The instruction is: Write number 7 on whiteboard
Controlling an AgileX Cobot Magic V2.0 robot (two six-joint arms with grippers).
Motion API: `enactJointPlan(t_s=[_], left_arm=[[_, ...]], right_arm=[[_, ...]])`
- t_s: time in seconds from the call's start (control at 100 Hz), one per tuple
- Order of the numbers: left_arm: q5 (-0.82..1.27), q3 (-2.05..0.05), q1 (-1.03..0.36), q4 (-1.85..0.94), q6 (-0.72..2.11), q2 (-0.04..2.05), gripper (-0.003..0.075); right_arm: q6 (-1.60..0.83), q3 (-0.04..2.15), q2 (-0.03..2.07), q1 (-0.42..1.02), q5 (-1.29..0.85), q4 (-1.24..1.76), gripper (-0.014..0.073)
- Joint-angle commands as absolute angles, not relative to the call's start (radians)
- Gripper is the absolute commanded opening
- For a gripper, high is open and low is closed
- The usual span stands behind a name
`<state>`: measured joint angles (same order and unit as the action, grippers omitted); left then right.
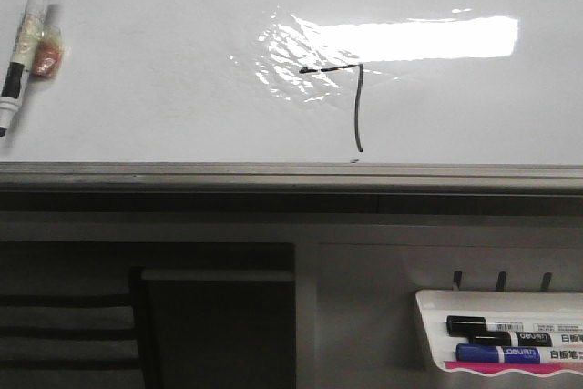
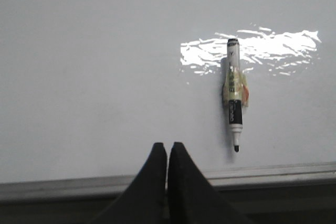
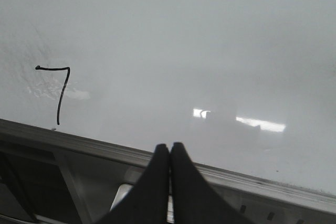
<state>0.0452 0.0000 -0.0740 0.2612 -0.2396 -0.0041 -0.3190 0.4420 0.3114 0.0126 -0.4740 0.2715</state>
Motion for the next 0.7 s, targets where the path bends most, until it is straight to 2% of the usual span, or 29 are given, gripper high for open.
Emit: enactJointPlan(t_s=[0.0,0.14,0.49,0.69], left_arm=[[0.047,0.034,-0.072,0.201,-0.248,-0.035,-0.0020],[0.090,0.034,-0.072,0.152,-0.248,-0.035,-0.0020],[0.010,0.035,-0.072,0.120,-0.240,-0.035,-0.0020],[-0.042,0.035,-0.072,-0.083,0.017,-0.035,-0.0020]], right_arm=[[-0.322,0.469,0.317,0.006,-0.398,0.281,-0.0071],[-0.322,0.469,0.317,0.006,-0.398,0.281,-0.0071],[-0.322,0.469,0.317,0.006,-0.398,0.281,-0.0071],[-0.322,0.469,0.317,0.006,-0.398,0.281,-0.0071]])
